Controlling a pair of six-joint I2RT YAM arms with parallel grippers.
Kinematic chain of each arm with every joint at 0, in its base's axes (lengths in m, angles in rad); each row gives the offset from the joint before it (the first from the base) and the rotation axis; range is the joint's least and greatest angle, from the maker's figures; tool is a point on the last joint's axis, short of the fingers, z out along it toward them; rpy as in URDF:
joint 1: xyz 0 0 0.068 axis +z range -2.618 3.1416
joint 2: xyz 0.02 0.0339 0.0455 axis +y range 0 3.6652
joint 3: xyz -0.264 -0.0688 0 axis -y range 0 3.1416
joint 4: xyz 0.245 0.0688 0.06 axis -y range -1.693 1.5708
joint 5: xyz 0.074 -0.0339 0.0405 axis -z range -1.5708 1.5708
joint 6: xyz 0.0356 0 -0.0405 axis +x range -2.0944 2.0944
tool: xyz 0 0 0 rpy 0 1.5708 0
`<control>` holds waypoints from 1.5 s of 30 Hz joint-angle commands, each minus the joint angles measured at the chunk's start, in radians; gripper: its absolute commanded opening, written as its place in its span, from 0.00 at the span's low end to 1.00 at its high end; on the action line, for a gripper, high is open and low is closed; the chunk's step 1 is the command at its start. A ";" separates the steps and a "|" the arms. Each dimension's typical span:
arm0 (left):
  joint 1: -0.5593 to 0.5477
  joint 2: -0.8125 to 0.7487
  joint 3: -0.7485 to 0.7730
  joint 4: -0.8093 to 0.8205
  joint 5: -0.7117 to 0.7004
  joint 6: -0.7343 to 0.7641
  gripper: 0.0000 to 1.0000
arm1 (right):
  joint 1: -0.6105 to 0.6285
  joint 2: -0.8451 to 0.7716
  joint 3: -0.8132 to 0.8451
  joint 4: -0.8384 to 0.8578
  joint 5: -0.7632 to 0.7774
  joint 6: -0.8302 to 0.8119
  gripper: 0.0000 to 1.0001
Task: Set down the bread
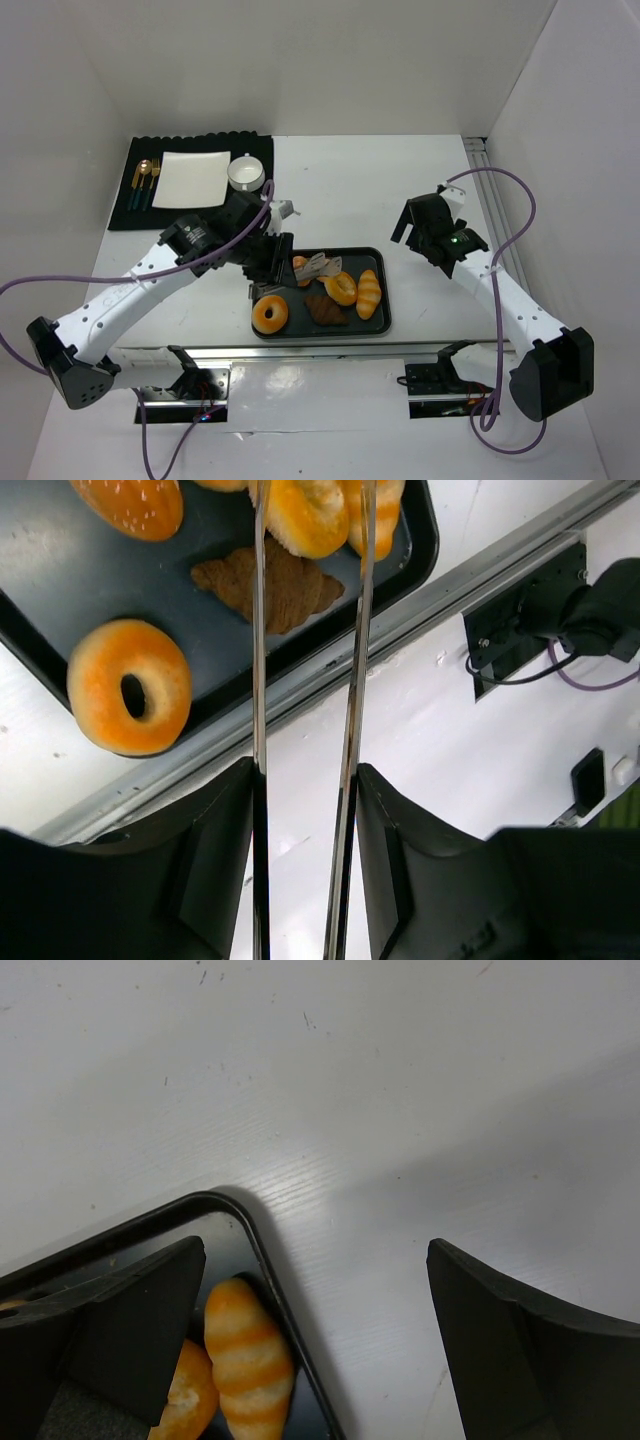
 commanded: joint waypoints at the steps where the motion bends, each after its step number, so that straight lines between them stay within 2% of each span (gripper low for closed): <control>1: -0.009 -0.032 -0.032 0.048 -0.014 -0.079 0.55 | 0.009 -0.021 0.003 0.023 -0.003 0.002 0.99; 7: -0.018 -0.003 -0.098 0.091 -0.036 -0.117 0.58 | 0.009 -0.031 0.003 0.032 -0.012 0.002 0.99; 17: -0.018 0.049 -0.189 0.212 0.061 -0.127 0.59 | 0.009 -0.031 0.003 0.023 -0.003 -0.007 0.99; 18: -0.018 0.049 -0.189 0.212 0.061 -0.127 0.58 | 0.009 -0.031 0.003 0.023 -0.003 -0.007 0.99; 20: -0.027 0.049 -0.180 0.212 0.070 -0.127 0.47 | 0.009 -0.040 0.003 0.023 -0.003 -0.007 0.99; 22: -0.027 0.049 -0.154 0.195 0.061 -0.127 0.35 | 0.009 -0.040 0.003 0.023 -0.003 -0.007 0.99; 23: -0.027 0.049 -0.138 0.181 0.051 -0.127 0.24 | 0.009 -0.040 0.003 0.023 -0.003 -0.007 0.99; 24: -0.027 0.049 -0.120 0.163 0.037 -0.127 0.20 | 0.009 -0.040 0.003 0.023 0.006 -0.007 0.99; 30: 0.034 0.037 0.040 0.017 -0.100 -0.055 0.16 | 0.009 -0.040 0.003 0.023 -0.003 -0.007 0.99; 31: 0.059 0.037 0.040 0.008 -0.123 -0.054 0.14 | 0.009 -0.040 0.003 0.023 -0.003 -0.007 0.99; 33: 0.181 0.027 0.073 0.008 -0.132 -0.021 0.11 | 0.009 -0.040 0.003 0.032 -0.003 -0.007 0.99; 34: 0.268 0.027 0.084 0.018 -0.144 -0.010 0.11 | 0.009 -0.040 0.003 0.032 -0.012 -0.007 0.99; 38: 0.462 0.027 0.141 0.109 -0.184 0.027 0.11 | 0.009 -0.040 -0.006 0.032 -0.012 -0.007 0.99; 39: 0.556 0.038 0.150 0.135 -0.184 0.036 0.11 | 0.009 -0.040 -0.006 0.032 -0.012 -0.007 0.99; 43: 0.737 0.130 0.173 0.247 -0.184 0.045 0.11 | 0.009 -0.040 -0.015 0.054 -0.034 -0.025 0.99; 45: 0.831 0.174 0.184 0.302 -0.140 0.036 0.11 | 0.009 -0.040 -0.026 0.086 -0.090 -0.047 0.99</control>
